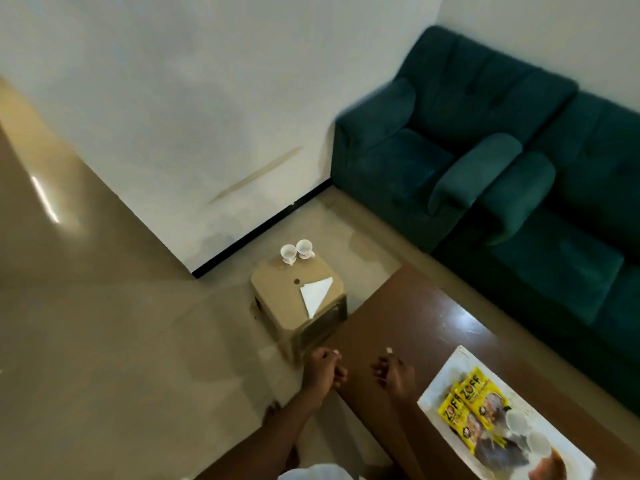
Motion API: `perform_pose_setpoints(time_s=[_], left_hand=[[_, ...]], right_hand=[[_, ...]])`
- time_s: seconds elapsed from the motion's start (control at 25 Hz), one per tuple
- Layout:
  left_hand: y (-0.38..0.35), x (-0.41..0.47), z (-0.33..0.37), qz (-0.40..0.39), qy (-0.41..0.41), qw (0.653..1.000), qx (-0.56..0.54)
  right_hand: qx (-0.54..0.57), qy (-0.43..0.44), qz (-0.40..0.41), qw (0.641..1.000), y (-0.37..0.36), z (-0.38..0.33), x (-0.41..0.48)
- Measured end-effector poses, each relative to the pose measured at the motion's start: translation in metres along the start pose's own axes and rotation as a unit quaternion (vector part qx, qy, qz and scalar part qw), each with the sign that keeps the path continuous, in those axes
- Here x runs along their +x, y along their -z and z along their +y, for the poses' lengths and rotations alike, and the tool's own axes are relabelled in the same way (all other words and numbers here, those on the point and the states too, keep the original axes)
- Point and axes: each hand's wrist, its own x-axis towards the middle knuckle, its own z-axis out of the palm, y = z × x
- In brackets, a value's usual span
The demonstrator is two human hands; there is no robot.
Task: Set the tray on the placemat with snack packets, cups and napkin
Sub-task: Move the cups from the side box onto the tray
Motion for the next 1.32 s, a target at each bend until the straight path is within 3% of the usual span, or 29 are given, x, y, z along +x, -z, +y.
perform_pose_setpoints(time_s=[0.16, 0.28, 0.44, 0.64, 1.08, 1.32], left_hand=[[0.068, 0.047, 0.029, 0.012, 0.026, 0.999, -0.038], [0.1, 0.089, 0.07, 0.02, 0.026, 0.998, -0.048], [0.138, 0.15, 0.129, 0.051, 0.04, 0.993, -0.094], [0.156, 0.234, 0.177, 0.079, 0.058, 0.988, -0.12], [0.116, 0.418, 0.137, 0.111, 0.118, 0.98, -0.116], [0.103, 0.452, 0.11, 0.121, 0.181, 0.969, -0.118]], right_hand=[[-0.074, 0.041, -0.066, 0.994, -0.087, -0.049, -0.035], [-0.045, 0.049, -0.056, 0.996, -0.135, -0.109, -0.03], [0.037, 0.017, -0.062, 0.997, -0.19, -0.185, 0.008], [0.06, 0.03, -0.084, 0.994, -0.242, -0.242, 0.1], [-0.091, 0.041, -0.054, 0.994, -0.306, -0.174, 0.331], [-0.143, 0.032, -0.069, 0.987, -0.335, -0.138, 0.378]])
